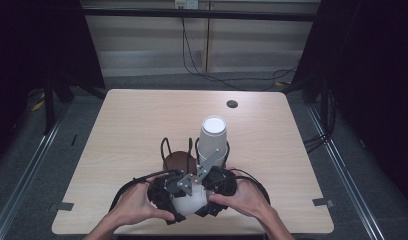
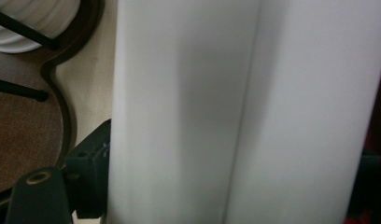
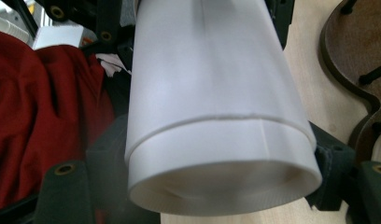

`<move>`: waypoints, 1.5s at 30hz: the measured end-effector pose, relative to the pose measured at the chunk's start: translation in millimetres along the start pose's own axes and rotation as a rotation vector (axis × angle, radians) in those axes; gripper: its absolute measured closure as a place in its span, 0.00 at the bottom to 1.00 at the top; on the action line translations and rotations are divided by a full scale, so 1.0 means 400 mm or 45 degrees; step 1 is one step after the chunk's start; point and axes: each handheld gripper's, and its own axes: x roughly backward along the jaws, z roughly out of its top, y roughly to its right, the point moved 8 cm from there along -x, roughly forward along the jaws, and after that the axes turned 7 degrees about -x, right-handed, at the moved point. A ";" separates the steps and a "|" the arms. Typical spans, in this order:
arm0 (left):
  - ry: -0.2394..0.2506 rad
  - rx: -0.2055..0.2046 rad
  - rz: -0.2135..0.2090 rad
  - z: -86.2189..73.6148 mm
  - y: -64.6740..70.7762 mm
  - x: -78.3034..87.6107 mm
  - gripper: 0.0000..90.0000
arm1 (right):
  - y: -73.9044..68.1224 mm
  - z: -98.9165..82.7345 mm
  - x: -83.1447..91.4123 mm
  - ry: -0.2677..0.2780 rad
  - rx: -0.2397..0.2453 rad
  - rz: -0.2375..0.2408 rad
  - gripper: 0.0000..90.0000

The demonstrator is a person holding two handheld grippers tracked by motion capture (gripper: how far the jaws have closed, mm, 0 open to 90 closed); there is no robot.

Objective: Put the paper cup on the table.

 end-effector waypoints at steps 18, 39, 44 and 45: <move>0.023 -0.044 0.028 -0.002 0.003 -0.004 0.16 | -0.006 0.000 -0.009 -0.028 -0.013 0.019 0.29; 0.123 -0.138 0.151 -0.005 -0.016 0.009 0.12 | 0.005 0.004 -0.006 0.024 -0.064 -0.014 0.28; 0.163 -0.129 0.154 -0.008 -0.018 0.015 0.11 | 0.005 0.004 -0.006 0.019 -0.062 -0.014 0.28; 0.194 -0.119 0.126 -0.007 -0.017 0.022 0.11 | 0.007 0.003 -0.007 0.017 -0.066 -0.017 0.28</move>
